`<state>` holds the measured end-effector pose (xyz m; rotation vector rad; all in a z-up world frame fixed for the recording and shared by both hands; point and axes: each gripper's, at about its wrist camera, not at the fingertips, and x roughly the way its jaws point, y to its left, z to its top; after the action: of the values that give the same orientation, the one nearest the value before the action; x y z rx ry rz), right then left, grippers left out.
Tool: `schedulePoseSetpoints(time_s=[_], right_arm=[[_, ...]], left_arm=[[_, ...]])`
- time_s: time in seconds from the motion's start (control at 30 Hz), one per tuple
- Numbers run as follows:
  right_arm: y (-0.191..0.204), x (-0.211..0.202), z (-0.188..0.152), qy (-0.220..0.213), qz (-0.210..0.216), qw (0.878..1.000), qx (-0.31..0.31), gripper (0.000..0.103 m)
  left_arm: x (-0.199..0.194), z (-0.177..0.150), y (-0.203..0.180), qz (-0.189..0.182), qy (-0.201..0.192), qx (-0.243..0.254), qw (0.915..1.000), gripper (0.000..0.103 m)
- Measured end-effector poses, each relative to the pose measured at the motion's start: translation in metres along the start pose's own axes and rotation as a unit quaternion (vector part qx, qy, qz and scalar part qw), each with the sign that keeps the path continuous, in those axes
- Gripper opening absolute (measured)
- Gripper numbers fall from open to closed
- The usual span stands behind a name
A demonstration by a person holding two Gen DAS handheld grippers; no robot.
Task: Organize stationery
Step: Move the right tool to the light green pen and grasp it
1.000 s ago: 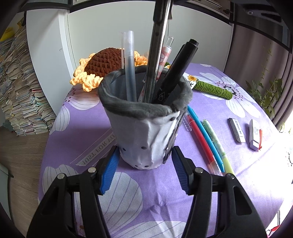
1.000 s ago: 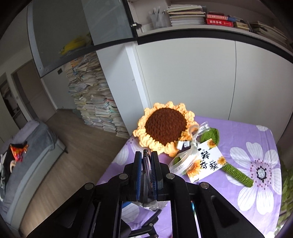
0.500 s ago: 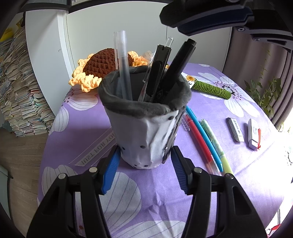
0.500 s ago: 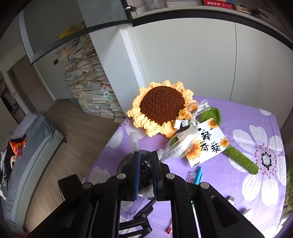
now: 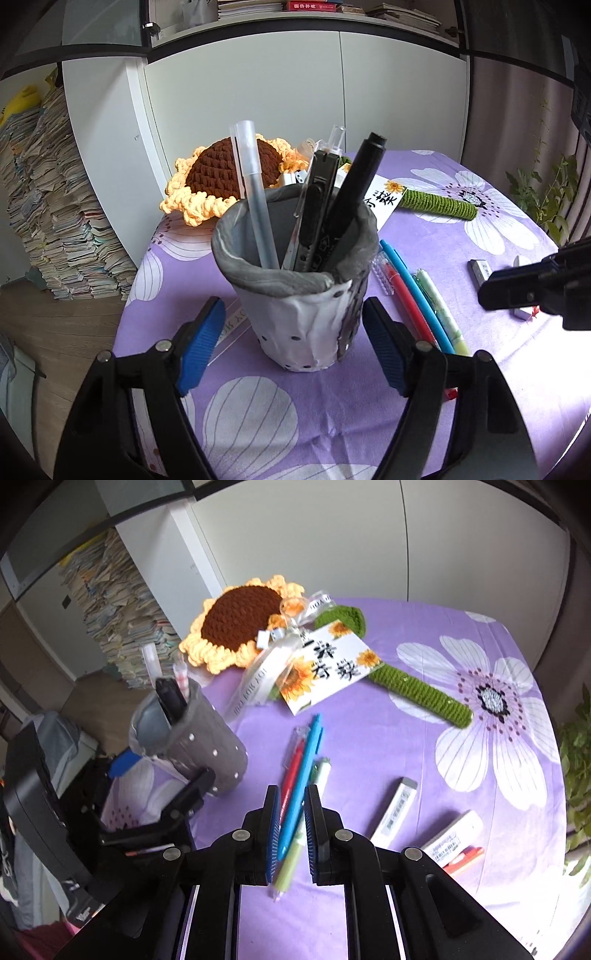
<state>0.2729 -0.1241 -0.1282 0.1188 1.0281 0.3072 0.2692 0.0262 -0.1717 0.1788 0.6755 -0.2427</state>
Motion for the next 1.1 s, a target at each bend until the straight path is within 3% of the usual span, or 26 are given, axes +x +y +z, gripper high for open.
schedulePoseSetpoints(time_s=[0.1, 0.27, 0.43, 0.73, 0.9, 1.1], right_arm=[[-0.009, 0.015, -0.017, 0.034, 0.006, 0.999, 0.007, 0.012], [-0.004, 0.022, -0.03, 0.053, 0.017, 0.998, -0.001, 0.012], [0.006, 0.033, -0.043, 0.085, 0.003, 0.996, -0.016, 0.012], [0.01, 0.028, -0.046, 0.085, -0.019, 0.996, -0.027, 0.016], [0.003, 0.016, -0.041, 0.075, -0.086, 0.993, -0.04, 0.016], [-0.02, 0.001, -0.035, 0.056, -0.048, 0.997, 0.019, 0.016]], left_arm=[[-0.001, -0.001, 0.0, -0.004, -0.001, -0.001, 1.0, 0.064], [-0.005, -0.001, 0.006, -0.012, 0.001, -0.016, 0.9998, 0.064], [-0.005, -0.002, 0.002, -0.006, -0.001, -0.009, 0.9999, 0.064], [-0.007, -0.005, -0.002, -0.006, -0.008, 0.006, 0.9999, 0.065], [-0.007, -0.007, -0.004, -0.001, -0.014, 0.008, 0.9999, 0.065], [-0.006, -0.006, -0.001, -0.011, -0.013, 0.002, 0.9999, 0.065]])
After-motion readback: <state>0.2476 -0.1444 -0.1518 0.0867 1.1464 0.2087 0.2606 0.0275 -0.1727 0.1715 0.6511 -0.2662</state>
